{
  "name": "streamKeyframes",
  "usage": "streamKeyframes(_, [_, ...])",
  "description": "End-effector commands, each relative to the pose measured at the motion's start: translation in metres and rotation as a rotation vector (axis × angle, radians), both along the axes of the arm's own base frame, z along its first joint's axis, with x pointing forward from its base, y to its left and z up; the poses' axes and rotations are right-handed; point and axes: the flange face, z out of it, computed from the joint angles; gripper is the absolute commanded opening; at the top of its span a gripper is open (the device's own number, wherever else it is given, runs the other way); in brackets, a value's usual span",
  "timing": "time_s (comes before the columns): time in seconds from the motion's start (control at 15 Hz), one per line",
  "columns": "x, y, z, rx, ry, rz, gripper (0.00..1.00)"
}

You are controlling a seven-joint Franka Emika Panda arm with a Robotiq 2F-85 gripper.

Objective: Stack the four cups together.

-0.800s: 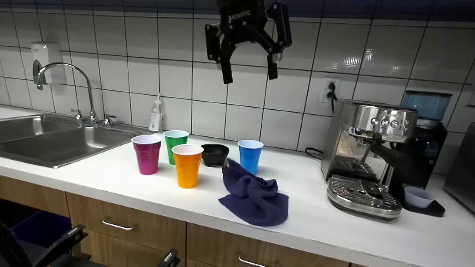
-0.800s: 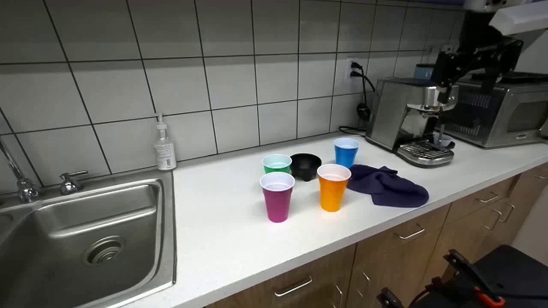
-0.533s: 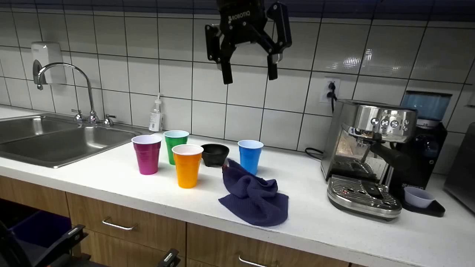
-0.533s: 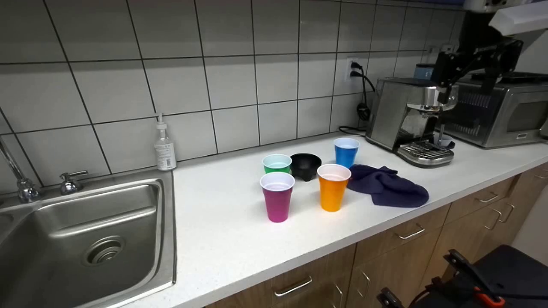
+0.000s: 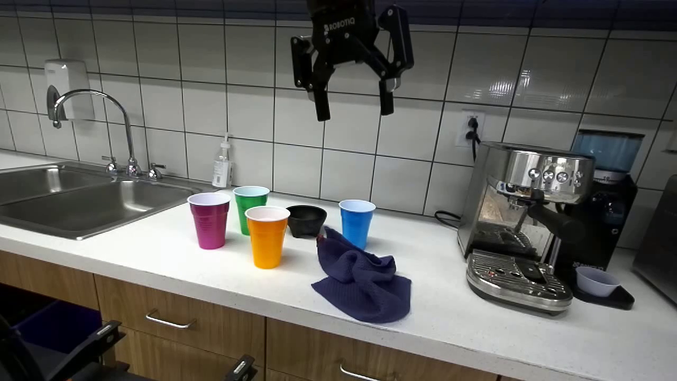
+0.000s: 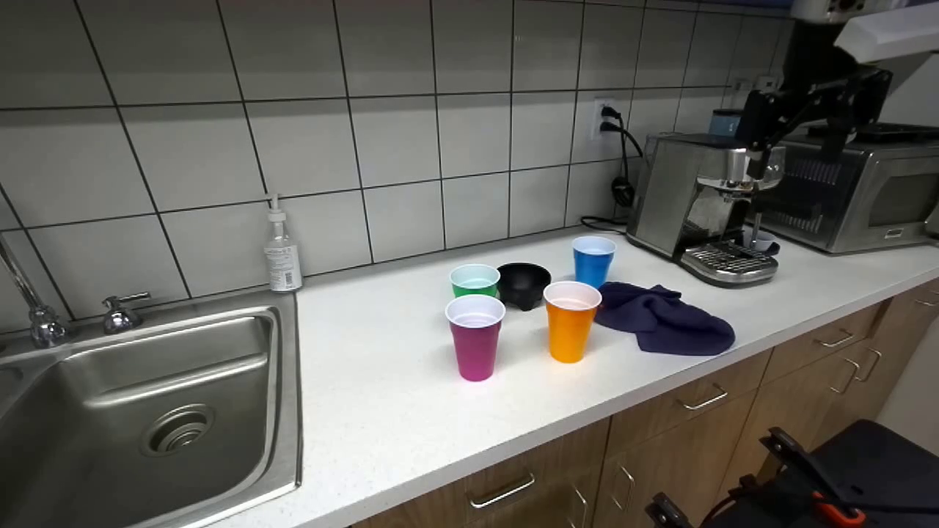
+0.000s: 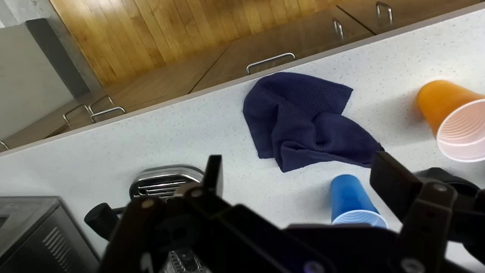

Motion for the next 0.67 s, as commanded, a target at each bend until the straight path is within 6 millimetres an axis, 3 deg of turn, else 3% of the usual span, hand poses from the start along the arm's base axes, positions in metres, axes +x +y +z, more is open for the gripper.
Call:
streamKeyframes(0.0, [0.007,0.014,-0.007,-0.023,-0.035,0.020,1.00])
streamKeyframes(0.27, [0.026,0.030,-0.023,-0.031,-0.059,0.058,1.00])
streamKeyframes(0.6, [0.064,0.050,-0.047,-0.031,-0.074,0.097,1.00])
